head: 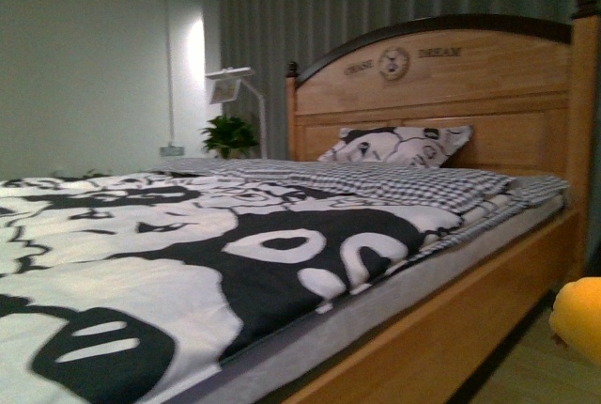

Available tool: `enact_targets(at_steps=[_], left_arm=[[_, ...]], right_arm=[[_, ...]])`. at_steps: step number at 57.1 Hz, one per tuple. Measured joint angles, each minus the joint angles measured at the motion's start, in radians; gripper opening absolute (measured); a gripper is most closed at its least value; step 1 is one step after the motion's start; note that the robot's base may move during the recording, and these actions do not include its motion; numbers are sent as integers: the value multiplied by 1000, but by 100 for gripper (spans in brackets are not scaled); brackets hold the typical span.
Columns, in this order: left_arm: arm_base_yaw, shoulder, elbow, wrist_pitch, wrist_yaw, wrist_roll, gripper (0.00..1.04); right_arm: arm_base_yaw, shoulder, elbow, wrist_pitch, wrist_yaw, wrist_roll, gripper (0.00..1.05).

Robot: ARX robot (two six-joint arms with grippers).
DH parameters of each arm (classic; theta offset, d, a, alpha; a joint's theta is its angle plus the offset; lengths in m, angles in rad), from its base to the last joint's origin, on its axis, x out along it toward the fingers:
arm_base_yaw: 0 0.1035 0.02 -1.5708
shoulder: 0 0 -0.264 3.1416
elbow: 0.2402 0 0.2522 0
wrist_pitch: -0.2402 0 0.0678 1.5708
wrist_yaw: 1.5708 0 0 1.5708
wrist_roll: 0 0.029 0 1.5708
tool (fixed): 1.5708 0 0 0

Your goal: Put away toys

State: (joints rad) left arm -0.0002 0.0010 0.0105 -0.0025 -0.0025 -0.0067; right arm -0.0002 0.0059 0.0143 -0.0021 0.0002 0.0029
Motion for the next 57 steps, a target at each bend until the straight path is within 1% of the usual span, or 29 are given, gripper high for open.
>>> enact_targets(at_steps=[52,57], left_arm=[[0,0,0,0,2,0,98],[0,0,0,0,10,2,98]], right_arm=[[0,0,0,0,0,0,7],[-1,-1,0,0,15,0,7]])
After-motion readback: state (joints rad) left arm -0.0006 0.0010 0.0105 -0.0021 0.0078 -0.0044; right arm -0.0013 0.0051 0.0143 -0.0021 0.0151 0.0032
